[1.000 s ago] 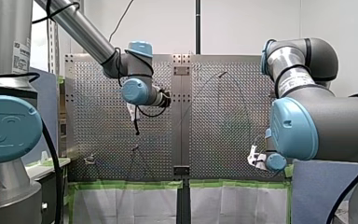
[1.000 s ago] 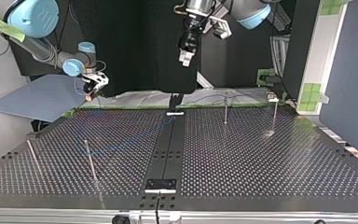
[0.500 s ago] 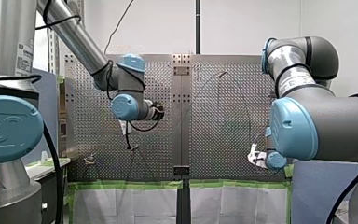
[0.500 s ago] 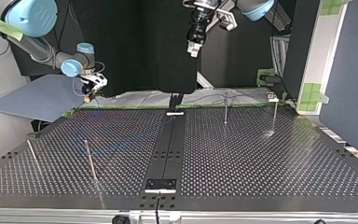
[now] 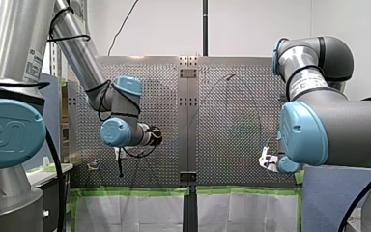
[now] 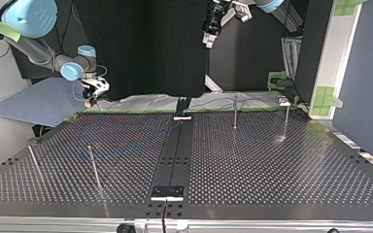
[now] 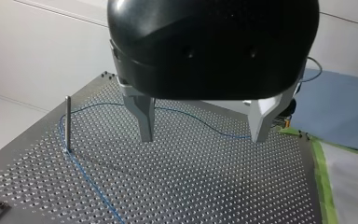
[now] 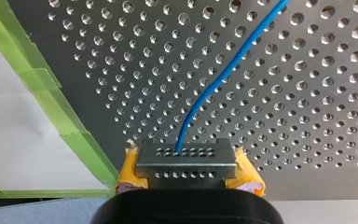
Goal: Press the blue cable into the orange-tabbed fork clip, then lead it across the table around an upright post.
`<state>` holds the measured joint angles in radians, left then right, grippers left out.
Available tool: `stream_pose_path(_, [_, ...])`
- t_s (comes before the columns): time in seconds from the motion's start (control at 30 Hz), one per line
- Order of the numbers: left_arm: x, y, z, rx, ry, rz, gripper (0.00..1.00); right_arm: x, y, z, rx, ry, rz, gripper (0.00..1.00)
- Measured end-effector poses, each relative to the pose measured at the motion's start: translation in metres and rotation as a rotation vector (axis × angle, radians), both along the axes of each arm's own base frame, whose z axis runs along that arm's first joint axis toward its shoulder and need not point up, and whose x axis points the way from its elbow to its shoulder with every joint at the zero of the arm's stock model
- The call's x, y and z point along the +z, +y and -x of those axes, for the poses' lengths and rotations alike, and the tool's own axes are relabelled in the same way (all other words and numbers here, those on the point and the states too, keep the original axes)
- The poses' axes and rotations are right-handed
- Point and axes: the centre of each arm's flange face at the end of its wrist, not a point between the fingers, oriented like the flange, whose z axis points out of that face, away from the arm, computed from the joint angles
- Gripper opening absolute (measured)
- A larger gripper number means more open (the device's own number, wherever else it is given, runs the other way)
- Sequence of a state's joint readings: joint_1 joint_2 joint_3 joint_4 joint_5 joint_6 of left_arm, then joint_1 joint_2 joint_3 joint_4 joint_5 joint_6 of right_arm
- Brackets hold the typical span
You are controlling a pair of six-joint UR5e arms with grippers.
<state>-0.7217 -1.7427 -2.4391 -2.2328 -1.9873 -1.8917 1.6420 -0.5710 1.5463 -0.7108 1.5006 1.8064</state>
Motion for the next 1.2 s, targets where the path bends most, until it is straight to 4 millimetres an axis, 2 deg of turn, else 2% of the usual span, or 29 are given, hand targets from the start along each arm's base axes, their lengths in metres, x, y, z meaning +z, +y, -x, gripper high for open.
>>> stream_pose_path(0.13, [-0.001,0.002,0.001,0.003,-0.004,0.004,1.0,0.001,0.0,-0.001,0.005,-0.004,0.001,0.0])
stream_pose_path(0.63, [0.012,-0.007,-0.02,0.019,-0.082,0.052,1.0,0.002,0.004,-0.014,0.027,0.013,0.005,0.0])
stream_pose_path(1.2, [0.008,0.0,-0.018,0.043,-0.061,-0.029,1.0,0.003,0.004,-0.016,0.021,0.022,0.01,0.0])
